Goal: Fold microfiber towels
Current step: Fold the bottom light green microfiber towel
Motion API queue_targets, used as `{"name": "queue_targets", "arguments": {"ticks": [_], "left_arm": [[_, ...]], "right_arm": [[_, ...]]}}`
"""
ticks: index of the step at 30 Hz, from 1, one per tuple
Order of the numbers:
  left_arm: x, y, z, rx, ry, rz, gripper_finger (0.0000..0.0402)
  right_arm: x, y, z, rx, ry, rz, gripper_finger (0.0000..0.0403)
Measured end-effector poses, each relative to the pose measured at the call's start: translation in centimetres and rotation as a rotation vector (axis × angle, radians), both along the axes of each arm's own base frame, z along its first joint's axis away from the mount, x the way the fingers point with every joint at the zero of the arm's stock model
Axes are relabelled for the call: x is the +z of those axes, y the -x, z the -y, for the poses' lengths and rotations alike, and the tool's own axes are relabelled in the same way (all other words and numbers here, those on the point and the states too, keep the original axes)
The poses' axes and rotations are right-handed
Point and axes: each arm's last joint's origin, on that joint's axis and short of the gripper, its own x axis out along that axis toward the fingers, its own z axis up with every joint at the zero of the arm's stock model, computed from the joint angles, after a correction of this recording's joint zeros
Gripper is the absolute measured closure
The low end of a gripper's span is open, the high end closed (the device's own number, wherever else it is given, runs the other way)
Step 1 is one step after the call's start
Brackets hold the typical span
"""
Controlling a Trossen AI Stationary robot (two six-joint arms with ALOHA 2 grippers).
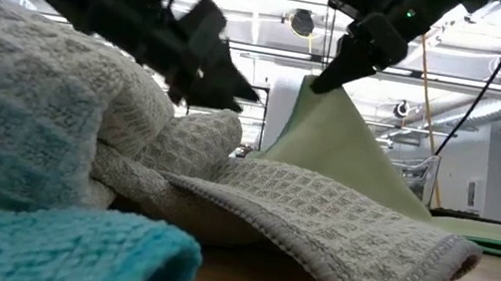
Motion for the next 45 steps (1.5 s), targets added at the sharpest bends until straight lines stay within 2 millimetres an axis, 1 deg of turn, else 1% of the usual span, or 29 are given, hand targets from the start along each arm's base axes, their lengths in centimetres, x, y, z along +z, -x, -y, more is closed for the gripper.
{"name": "queue_targets", "arguments": {"ticks": [2, 4, 8, 13, 18, 20, 22, 25, 28, 29, 32, 34, 37, 41, 45], "left_arm": [[-1.1, -0.2, -0.8, -0.009, 0.045, -0.028, 0.0077], [-2.2, -0.5, -1.4, -0.035, 0.096, -0.032, 0.0072], [-3.9, -1.2, -2.2, -0.033, 0.120, -0.068, 0.0085], [-4.5, -2.2, -2.3, -0.137, 0.126, -0.086, 0.0114], [-4.6, -2.8, -2.3, -0.162, 0.108, -0.100, 0.0144], [-4.8, -2.7, -2.3, -0.163, 0.107, -0.128, 0.0169], [-5.0, -2.6, -2.3, -0.166, 0.102, -0.154, 0.0206], [-5.1, -2.6, -2.3, -0.177, 0.081, -0.161, 0.0278], [-5.0, -2.6, -2.3, -0.181, 0.071, -0.159, 0.0367], [-4.9, -2.6, -2.3, -0.181, 0.072, -0.155, 0.0383], [-4.7, -2.6, -2.3, -0.179, 0.072, -0.141, 0.0385], [-4.1, -2.5, -2.2, -0.186, 0.072, -0.132, 0.0389], [-2.4, -2.2, -1.8, -0.200, 0.069, -0.111, 0.0395], [1.4, -1.0, -0.5, -0.236, 0.038, -0.078, 0.0396], [4.9, 0.3, 1.9, -0.315, 0.009, -0.008, 0.0395]], "right_arm": [[0.0, 0.0, 0.0, 0.000, 0.001, 0.006, 0.0402], [0.0, 0.0, 0.0, 0.009, 0.009, 0.007, 0.0402], [0.3, -0.3, 0.0, 0.033, 0.032, 0.044, 0.0403], [0.5, -0.5, 0.0, 0.048, 0.048, 0.068, 0.0403], [0.6, -0.6, 0.0, 0.054, 0.055, 0.081, 0.0403], [0.6, -0.6, 0.0, 0.056, 0.059, 0.078, 0.0403], [0.6, -0.6, 0.0, 0.058, 0.061, 0.077, 0.0403], [0.6, -0.6, 0.1, 0.056, 0.062, 0.078, 0.0403], [0.6, -0.6, 0.1, 0.056, 0.062, 0.077, 0.0403], [0.6, -0.6, 0.1, 0.056, 0.062, 0.077, 0.0403], [0.6, -0.6, 0.1, 0.055, 0.062, 0.077, 0.0403], [0.6, -0.6, 0.1, 0.055, 0.063, 0.076, 0.0402], [0.7, -0.5, -0.2, 0.049, 0.051, 0.085, 0.0402], [1.6, 0.1, -1.2, 0.053, 0.009, 0.123, 0.0401], [3.1, 1.0, -2.8, 0.081, -0.036, 0.199, 0.0400]]}}
